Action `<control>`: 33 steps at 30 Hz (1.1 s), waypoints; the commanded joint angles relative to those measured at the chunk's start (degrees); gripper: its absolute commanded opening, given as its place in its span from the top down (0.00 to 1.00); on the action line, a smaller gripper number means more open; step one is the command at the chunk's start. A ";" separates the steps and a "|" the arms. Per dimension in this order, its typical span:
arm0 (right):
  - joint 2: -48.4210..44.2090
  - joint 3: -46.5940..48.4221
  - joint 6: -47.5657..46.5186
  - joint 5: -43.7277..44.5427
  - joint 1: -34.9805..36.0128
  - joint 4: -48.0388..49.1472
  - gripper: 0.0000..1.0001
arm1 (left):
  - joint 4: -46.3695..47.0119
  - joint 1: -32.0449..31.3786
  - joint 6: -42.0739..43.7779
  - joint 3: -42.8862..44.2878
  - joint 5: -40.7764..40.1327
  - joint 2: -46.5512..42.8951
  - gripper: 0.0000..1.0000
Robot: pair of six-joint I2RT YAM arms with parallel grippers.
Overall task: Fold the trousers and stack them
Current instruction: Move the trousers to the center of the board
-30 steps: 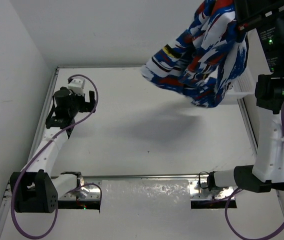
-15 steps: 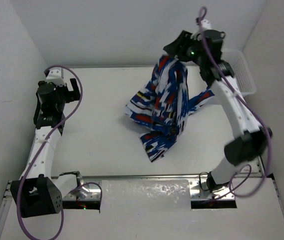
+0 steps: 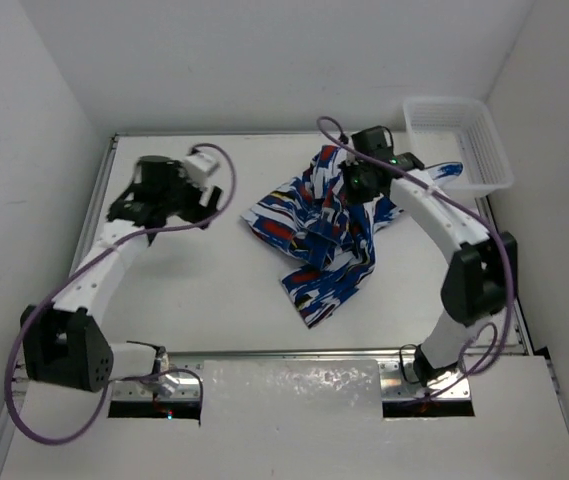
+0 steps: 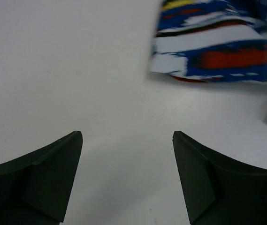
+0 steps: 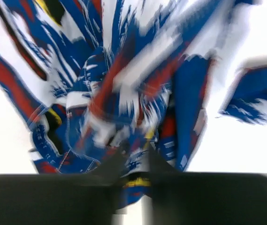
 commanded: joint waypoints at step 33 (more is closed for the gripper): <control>14.39 -0.83 -4.89 -5.78 -7.97 0.63 0.82 | 12.09 -27.88 19.86 19.63 -14.68 39.59 1.00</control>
